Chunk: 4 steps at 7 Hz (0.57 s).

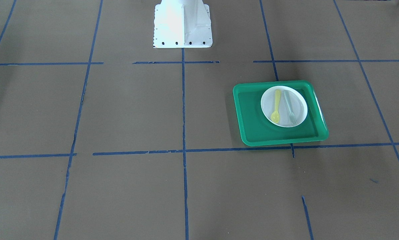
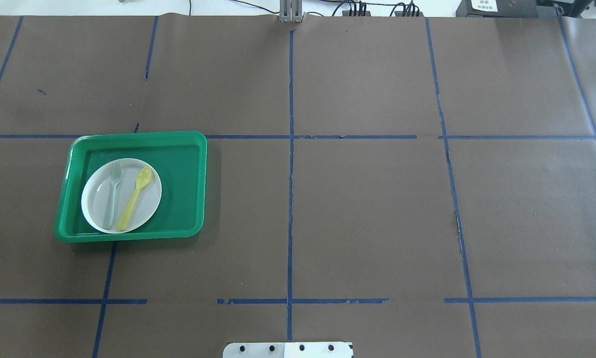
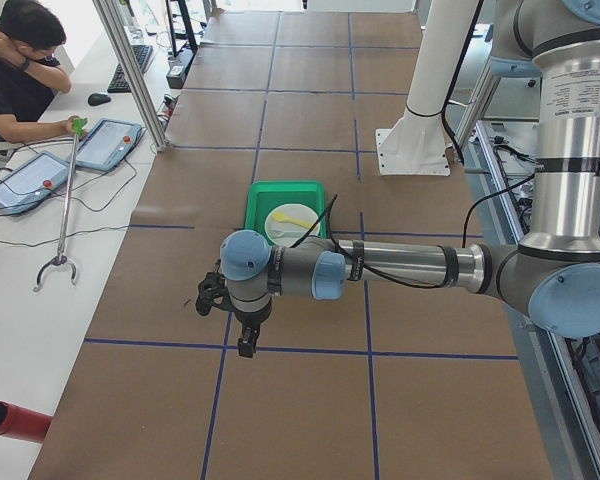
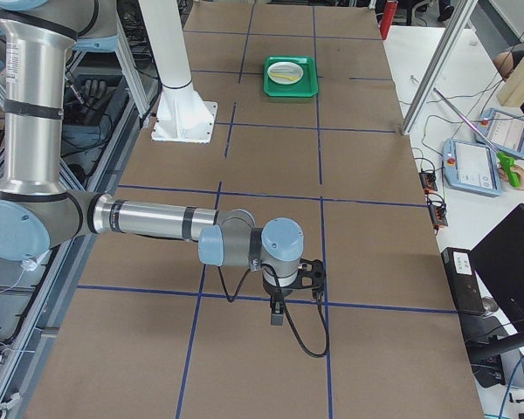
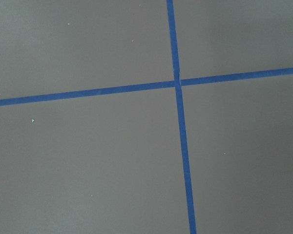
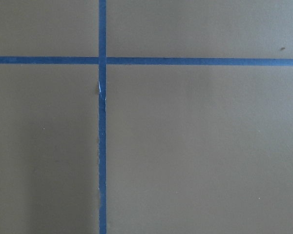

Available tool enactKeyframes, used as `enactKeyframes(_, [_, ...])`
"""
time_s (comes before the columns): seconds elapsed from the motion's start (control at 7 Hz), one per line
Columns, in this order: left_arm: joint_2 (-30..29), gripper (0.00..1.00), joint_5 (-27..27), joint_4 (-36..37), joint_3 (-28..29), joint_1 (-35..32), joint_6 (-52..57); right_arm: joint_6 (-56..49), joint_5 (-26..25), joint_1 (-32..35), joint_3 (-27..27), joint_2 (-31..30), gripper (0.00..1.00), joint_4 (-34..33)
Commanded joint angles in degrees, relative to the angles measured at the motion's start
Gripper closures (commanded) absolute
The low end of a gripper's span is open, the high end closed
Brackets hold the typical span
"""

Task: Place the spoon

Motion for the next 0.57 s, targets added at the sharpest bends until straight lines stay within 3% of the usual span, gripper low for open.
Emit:
enactKeyframes(0.0, [-0.43, 0.0, -0.08, -1.16, -8.62, 6.68, -12.18, 0.0, 0.0, 0.0, 0.0, 0.0, 0.0, -0.01])
enactKeyframes(0.43, [-3.04, 0.0, 0.27, -1.95, -16.92, 19.35, -32.92, 0.0, 0.0, 0.0, 0.0, 0.0, 0.0, 0.07])
